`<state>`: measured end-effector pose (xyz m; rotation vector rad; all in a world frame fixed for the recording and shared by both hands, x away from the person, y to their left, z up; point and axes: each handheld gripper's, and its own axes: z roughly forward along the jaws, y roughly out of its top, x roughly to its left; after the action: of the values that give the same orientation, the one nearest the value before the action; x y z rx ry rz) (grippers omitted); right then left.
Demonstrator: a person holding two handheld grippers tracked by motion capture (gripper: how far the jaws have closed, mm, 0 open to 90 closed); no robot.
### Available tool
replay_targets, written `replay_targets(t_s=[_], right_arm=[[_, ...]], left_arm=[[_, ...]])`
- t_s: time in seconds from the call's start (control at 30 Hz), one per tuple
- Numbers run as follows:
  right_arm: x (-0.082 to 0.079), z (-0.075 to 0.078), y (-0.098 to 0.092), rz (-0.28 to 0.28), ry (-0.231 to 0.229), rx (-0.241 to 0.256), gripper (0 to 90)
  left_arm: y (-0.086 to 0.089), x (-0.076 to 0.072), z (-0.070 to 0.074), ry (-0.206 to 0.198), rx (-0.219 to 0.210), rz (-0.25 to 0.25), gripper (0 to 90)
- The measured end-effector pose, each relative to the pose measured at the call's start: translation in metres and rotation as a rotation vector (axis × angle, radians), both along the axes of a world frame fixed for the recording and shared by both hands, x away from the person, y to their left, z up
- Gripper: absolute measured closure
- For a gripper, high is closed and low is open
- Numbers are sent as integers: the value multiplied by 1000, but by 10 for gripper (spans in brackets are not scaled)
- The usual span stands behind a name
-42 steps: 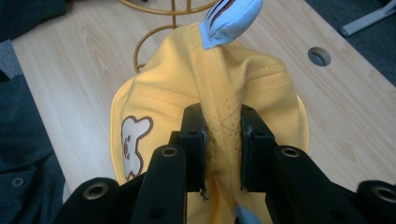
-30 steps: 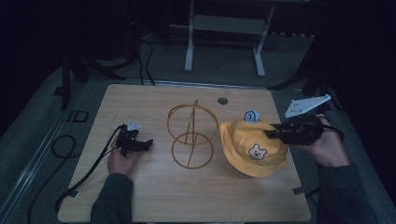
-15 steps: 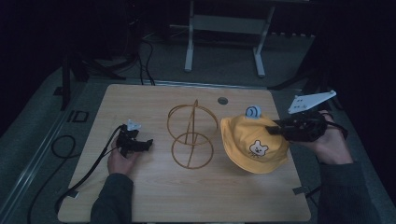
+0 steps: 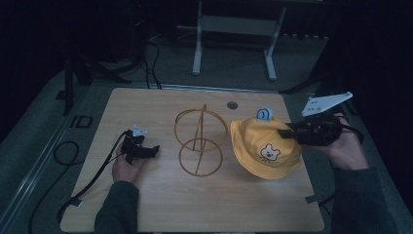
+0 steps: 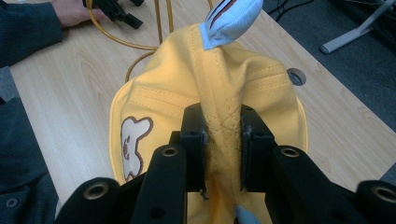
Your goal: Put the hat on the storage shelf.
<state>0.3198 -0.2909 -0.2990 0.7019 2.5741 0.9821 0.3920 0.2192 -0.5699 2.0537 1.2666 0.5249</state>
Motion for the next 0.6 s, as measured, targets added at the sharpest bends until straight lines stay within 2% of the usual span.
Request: replay_targets(t_s=[0.6], right_arm=[[4, 9, -2, -12, -26, 21, 750]], left_arm=[[0, 0, 0, 1, -1, 0, 139]])
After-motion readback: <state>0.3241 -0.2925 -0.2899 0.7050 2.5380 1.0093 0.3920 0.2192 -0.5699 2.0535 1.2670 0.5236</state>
